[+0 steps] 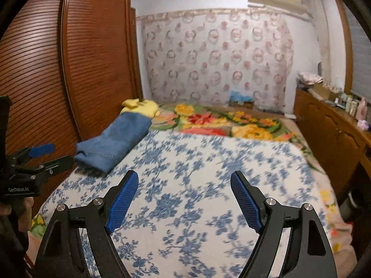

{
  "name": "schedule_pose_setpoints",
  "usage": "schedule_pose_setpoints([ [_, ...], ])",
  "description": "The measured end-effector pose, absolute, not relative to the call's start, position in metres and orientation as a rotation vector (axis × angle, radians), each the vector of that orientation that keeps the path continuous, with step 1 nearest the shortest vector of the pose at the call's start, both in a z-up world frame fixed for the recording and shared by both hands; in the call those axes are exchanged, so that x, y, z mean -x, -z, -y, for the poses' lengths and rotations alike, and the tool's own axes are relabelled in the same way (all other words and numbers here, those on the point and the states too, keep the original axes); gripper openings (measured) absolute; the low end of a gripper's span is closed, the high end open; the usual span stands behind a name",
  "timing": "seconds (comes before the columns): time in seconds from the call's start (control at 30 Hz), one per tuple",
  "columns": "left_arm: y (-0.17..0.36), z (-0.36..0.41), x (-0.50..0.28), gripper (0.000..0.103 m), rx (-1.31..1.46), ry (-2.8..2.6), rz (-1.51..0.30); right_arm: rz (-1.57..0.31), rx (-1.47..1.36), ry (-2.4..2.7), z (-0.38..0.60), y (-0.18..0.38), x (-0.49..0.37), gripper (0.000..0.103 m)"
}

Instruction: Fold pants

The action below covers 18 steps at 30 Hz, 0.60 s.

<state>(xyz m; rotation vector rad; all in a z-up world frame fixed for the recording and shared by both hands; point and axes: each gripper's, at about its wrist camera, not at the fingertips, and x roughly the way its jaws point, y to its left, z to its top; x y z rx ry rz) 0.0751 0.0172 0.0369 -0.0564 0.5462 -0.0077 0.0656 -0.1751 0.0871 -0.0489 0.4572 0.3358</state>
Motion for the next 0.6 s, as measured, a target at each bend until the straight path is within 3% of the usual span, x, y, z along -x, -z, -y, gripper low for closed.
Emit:
schedule_pose_setpoints([
  [0.6,-0.092,0.025,-0.049,0.103,-0.002,0.059,-0.426,-0.350,0.010,-0.258,0.210,-0.122,-0.013,0.090],
])
